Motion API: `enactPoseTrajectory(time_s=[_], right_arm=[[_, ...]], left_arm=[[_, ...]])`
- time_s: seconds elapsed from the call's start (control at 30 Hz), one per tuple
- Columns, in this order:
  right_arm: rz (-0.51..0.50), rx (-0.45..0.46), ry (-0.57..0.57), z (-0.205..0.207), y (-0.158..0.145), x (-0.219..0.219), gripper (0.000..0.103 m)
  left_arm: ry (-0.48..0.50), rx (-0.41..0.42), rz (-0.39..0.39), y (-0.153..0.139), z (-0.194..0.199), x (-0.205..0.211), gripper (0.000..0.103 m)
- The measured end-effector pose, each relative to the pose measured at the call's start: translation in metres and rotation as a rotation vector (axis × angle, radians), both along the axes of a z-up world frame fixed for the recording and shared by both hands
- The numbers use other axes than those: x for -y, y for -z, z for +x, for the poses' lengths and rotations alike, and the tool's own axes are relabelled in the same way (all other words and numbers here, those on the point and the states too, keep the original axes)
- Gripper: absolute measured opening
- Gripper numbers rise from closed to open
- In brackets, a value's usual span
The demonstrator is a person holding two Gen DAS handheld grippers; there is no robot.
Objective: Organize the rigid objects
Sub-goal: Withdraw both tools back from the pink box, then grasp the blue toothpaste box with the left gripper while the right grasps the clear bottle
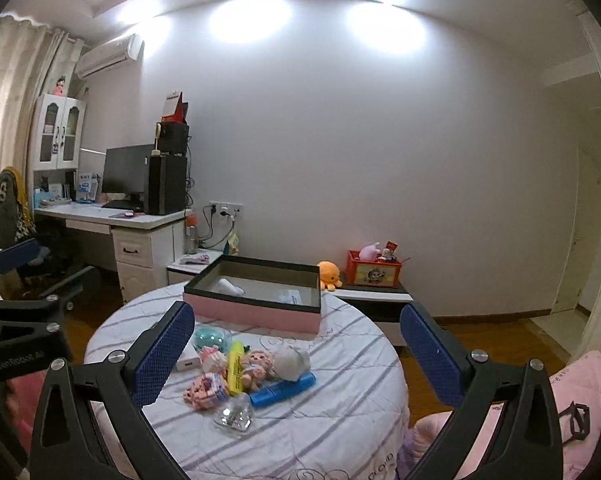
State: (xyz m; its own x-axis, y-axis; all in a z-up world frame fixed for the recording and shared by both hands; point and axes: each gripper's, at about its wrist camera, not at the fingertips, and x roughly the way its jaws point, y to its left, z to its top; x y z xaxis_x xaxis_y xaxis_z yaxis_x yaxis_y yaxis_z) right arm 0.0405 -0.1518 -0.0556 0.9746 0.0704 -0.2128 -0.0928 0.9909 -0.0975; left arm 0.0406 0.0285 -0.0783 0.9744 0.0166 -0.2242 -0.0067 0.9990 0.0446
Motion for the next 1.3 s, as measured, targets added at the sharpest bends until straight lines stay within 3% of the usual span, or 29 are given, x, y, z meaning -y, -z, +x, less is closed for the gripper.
enactPoseTrajectory(time_s=[0.43,0.77,0.93,1.0,1.17,1.3], right_arm=[[0.002,-0.060,0.023,0.017,0.021,0.005,0.103],[0.019,-0.264,0.062,0.066,0.081,0.021,0.103],[0.036,-0.363,0.057,0.086,0.110,0.025,0.103],[0.032,-0.391,0.056,0.091,0.119,0.024,0.103],[0.038,-0.446,0.057,0.104,0.135,0.026,0.103],[0.032,-0.464,0.047,0.111,0.139,0.021,0.103]], left_arm=[[0.003,-0.077,0.016,0.022,0.015,-0.008,0.103],[0.011,-0.303,0.017,0.081,0.069,-0.026,0.103],[0.044,-0.429,0.042,0.126,0.107,-0.023,0.103],[0.054,-0.465,0.059,0.141,0.122,-0.020,0.097],[0.077,-0.532,0.041,0.157,0.153,-0.018,0.062],[0.099,-0.559,0.024,0.164,0.166,-0.018,0.049]])
